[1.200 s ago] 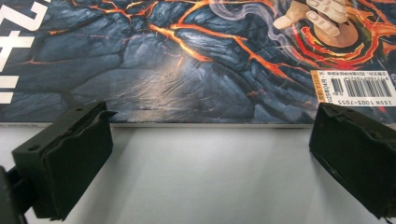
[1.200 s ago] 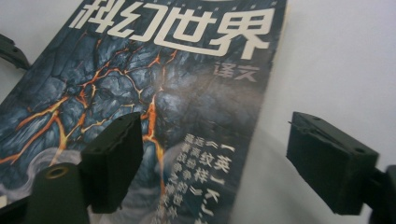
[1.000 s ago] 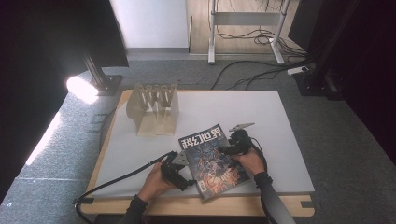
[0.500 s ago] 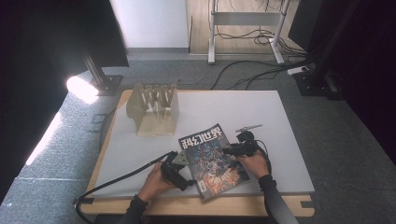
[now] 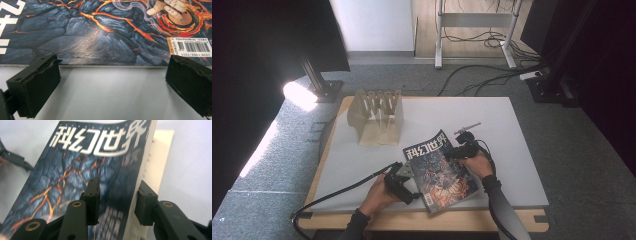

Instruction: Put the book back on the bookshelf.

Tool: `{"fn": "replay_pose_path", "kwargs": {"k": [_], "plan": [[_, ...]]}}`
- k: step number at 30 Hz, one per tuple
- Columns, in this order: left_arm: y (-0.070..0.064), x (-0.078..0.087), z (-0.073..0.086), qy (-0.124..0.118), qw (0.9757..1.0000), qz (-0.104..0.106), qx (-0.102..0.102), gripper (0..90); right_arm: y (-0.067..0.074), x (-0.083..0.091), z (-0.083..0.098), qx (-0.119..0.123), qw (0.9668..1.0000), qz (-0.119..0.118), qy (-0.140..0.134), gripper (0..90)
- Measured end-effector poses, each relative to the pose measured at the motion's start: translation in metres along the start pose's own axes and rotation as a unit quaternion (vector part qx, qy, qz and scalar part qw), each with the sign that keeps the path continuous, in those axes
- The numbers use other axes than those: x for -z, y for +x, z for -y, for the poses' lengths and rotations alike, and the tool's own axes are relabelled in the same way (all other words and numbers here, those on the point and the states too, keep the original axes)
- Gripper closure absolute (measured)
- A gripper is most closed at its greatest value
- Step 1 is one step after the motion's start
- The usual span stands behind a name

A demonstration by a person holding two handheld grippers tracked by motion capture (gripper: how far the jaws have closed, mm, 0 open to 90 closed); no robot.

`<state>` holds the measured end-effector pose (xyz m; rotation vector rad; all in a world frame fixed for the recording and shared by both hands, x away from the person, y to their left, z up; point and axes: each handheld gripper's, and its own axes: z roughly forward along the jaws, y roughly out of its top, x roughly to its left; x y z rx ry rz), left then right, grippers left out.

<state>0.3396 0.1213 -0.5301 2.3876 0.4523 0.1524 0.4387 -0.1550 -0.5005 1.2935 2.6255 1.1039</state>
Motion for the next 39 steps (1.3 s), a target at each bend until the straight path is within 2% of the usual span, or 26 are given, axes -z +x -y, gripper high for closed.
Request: {"fn": "replay_pose_path", "kwargs": {"k": [3, 4, 6, 8, 14, 17, 20, 24, 28, 31, 33, 37, 39], "plan": [[0.000, 0.000, 0.000, 0.002, 1.0000, 0.000, -0.001, 0.0, 0.001, -0.002, -0.007, 0.007, 1.0000, -0.004, 0.001, 67.2], [0.000, 0.000, 0.000, 0.001, 1.0000, 0.000, 0.000, 0.0, 0.002, -0.001, -0.007, 0.012, 0.9999, -0.001, -0.002, 71.7], [0.000, 0.000, 0.000, 0.001, 1.0000, 0.000, 0.000, 0.0, 0.004, 0.005, -0.006, 0.010, 0.9998, -0.012, -0.009, 78.0], [0.000, 0.000, 0.000, 0.001, 1.0000, 0.000, 0.000, 0.0, 0.009, 0.011, -0.005, 0.017, 0.9996, -0.017, -0.016, 80.8], [0.000, 0.002, 0.001, 0.000, 0.9999, 0.000, 0.012, 0.0, 0.026, 0.028, -0.009, 0.044, 0.9981, -0.021, -0.039, 81.4], [0.006, 0.008, 0.003, -0.007, 0.9990, 0.018, 0.040, 0.0, 0.035, 0.036, -0.011, 0.057, 0.9968, -0.021, -0.053, 81.5], [0.014, 0.013, 0.006, -0.014, 0.9980, 0.008, 0.060, 0.0, 0.042, 0.044, -0.014, 0.069, 0.9956, -0.020, -0.061, 81.5], [0.023, 0.013, 0.006, -0.035, 0.9950, 0.031, 0.088, 0.0, 0.050, 0.054, -0.015, 0.082, 0.9940, -0.019, -0.071, 81.5], [0.027, 0.008, 0.002, -0.037, 0.9940, 0.032, 0.098, 0.0, 0.055, 0.061, -0.016, 0.092, 0.9925, -0.020, -0.079, 81.5], [0.034, 0.006, 0.000, -0.050, 0.9914, 0.041, 0.114, 0.0, 0.058, 0.064, -0.017, 0.097, 0.9918, -0.021, -0.081, 81.4], [0.038, 0.005, -0.001, -0.055, 0.9905, 0.044, 0.118, 0.4, 0.060, 0.066, -0.018, 0.101, 0.9912, -0.022, -0.083, 81.5], [0.043, 0.004, -0.006, -0.057, 0.9895, 0.047, 0.124, 1.5, 0.064, 0.068, -0.019, 0.108, 0.9900, -0.028, -0.086, 81.5], [0.045, 0.006, -0.008, -0.057, 0.9896, 0.040, 0.126, 2.8, 0.066, 0.069, -0.021, 0.111, 0.9896, -0.027, -0.088, 81.4]]}}
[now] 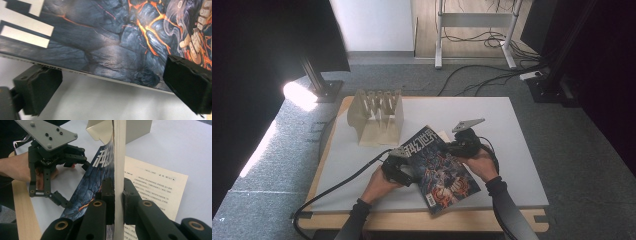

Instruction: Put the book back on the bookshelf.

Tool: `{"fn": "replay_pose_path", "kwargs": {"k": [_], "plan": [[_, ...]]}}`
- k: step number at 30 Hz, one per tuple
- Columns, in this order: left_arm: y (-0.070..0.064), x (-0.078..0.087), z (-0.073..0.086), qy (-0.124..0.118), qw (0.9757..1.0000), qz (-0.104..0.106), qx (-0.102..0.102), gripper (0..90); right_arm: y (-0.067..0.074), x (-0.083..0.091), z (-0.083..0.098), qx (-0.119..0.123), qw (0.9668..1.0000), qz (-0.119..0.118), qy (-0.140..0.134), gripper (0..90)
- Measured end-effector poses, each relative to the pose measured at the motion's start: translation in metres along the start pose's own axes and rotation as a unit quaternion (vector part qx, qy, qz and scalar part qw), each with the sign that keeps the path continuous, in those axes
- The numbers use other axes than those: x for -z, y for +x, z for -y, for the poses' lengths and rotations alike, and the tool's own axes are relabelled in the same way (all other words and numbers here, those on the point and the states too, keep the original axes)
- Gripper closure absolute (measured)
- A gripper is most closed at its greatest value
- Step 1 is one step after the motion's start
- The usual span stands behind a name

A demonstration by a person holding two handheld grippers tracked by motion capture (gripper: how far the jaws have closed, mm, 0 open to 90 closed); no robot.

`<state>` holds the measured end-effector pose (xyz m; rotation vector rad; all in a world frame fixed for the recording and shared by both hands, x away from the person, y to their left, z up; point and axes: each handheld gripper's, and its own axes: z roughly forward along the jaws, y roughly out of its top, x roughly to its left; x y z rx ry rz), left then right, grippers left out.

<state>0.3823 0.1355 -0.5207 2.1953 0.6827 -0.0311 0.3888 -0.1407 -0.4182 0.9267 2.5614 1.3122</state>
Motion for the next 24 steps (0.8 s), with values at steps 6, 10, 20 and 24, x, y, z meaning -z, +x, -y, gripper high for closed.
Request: {"fn": "replay_pose_path", "kwargs": {"k": [6, 10, 20, 24], "plan": [[-0.002, 0.022, -0.015, -0.033, 0.9991, -0.026, -0.007, 12.0, 0.000, 0.006, -0.004, 0.001, 0.9999, 0.001, -0.012, 81.2], [-0.007, 0.032, -0.027, -0.048, 0.9973, -0.050, -0.022, 17.9, -0.001, 0.009, -0.006, 0.001, 0.9997, 0.001, -0.025, 81.0], [-0.009, 0.048, -0.042, -0.052, 0.9962, -0.069, -0.012, 47.8, -0.003, 0.013, -0.007, 0.007, 0.9994, 0.008, -0.033, 80.7], [-0.010, 0.054, -0.047, -0.049, 0.9966, -0.065, -0.008, 53.3, -0.002, 0.015, -0.009, 0.010, 0.9993, 0.008, -0.036, 80.7]]}}
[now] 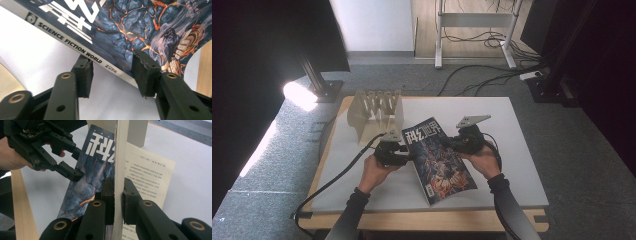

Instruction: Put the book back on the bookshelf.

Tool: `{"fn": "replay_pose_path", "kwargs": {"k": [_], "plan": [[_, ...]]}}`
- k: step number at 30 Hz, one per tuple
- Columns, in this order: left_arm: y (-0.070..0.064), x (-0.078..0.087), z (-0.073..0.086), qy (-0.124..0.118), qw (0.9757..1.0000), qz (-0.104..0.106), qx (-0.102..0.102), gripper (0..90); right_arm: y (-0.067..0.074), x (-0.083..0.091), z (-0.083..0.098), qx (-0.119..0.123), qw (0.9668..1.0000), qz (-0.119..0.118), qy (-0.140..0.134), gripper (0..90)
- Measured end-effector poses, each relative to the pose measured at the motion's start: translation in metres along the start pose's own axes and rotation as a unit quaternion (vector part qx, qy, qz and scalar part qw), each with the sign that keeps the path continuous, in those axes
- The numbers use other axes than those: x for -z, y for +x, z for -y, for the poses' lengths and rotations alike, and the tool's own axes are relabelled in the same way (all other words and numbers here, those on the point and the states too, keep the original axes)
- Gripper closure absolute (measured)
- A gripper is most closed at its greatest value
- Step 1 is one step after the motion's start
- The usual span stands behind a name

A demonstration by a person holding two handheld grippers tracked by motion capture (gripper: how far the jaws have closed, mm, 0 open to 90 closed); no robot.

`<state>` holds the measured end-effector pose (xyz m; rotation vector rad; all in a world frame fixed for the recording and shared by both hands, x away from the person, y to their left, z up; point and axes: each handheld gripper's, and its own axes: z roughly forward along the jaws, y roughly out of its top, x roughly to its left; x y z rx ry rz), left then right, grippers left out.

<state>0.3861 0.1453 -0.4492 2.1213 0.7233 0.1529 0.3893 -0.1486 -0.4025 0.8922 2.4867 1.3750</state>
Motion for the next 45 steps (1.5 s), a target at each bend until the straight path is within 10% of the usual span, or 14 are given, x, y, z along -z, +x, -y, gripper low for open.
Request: {"fn": "replay_pose_path", "kwargs": {"k": [16, 19, 23, 39, 45], "plan": [[-0.014, 0.048, -0.026, -0.059, 0.9953, 0.002, -0.077, 72.5, -0.005, 0.020, -0.013, 0.004, 0.9993, 0.020, -0.031, 81.0], [-0.018, 0.055, -0.028, -0.075, 0.9929, -0.005, -0.093, 76.6, -0.005, 0.024, -0.013, 0.001, 0.9989, 0.018, -0.044, 81.0], [-0.031, 0.068, -0.034, -0.087, 0.9835, -0.042, -0.153, 83.0, -0.002, 0.029, -0.015, 0.008, 0.9979, 0.024, -0.059, 80.9], [-0.033, 0.039, -0.056, -0.021, 0.9893, -0.025, -0.142, 65.1, -0.011, 0.029, 0.008, -0.005, 0.9983, 0.014, -0.057, 79.9], [-0.031, 0.031, -0.064, -0.018, 0.9929, -0.009, -0.117, 74.1, -0.013, 0.032, 0.013, -0.002, 0.9983, 0.011, -0.057, 78.5]]}}
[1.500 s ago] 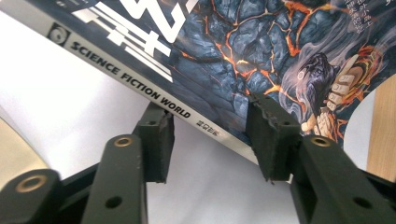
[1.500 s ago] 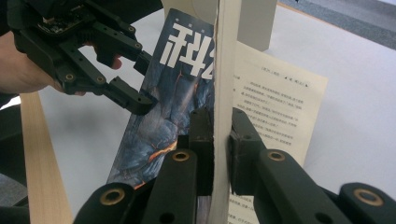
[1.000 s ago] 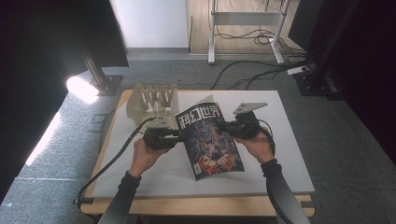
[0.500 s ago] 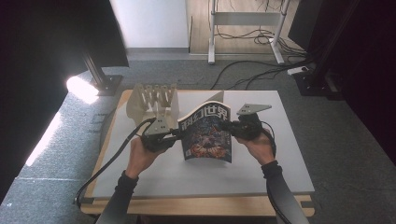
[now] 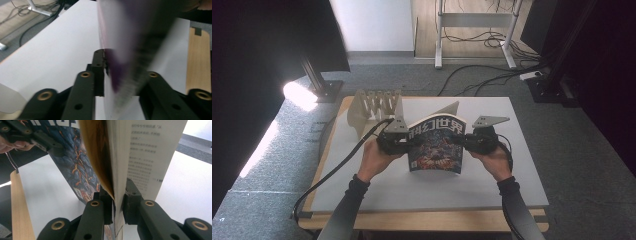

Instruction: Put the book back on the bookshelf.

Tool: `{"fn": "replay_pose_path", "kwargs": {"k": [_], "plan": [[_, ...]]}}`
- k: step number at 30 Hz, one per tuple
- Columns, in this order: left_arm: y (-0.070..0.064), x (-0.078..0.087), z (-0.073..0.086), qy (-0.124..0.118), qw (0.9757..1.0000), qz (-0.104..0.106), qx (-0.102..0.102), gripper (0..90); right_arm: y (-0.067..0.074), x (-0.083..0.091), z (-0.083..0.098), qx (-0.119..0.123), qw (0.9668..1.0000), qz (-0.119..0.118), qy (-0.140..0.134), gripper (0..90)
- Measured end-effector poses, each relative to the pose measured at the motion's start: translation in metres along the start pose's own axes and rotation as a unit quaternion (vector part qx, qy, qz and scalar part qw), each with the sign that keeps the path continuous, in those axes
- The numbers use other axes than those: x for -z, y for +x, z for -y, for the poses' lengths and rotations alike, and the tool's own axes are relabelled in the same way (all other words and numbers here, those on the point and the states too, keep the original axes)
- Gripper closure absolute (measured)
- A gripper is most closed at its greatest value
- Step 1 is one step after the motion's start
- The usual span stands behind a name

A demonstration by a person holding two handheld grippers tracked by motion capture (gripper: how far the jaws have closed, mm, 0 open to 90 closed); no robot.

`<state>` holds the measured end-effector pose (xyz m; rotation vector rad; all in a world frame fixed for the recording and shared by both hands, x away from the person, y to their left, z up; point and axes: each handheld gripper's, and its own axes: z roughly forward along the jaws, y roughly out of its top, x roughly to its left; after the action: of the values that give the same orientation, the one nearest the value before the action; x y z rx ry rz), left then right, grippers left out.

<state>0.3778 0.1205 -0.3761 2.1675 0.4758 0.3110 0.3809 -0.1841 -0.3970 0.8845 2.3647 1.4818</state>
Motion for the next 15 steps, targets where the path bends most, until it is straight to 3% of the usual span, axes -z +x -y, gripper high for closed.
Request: {"fn": "replay_pose_path", "kwargs": {"k": [4, 8, 12, 15], "plan": [[-0.001, 0.000, 0.001, -0.001, 0.9998, -0.020, -0.008, 81.4, 0.001, 0.001, 0.001, 0.010, 0.9999, 0.012, 0.000, 73.8], [0.000, 0.002, 0.001, 0.001, 0.9999, -0.008, -0.011, 82.1, 0.003, 0.004, 0.003, 0.023, 0.9988, 0.042, 0.003, 65.4], [0.002, 0.004, 0.002, -0.003, 0.9999, -0.006, -0.011, 82.3, 0.001, 0.007, 0.007, 0.017, 0.9978, 0.063, 0.006, 56.8], [0.008, 0.008, 0.005, -0.010, 0.9999, -0.001, 0.003, 82.5, -0.005, 0.010, 0.017, 0.009, 0.9960, 0.088, 0.012, 45.3]]}}
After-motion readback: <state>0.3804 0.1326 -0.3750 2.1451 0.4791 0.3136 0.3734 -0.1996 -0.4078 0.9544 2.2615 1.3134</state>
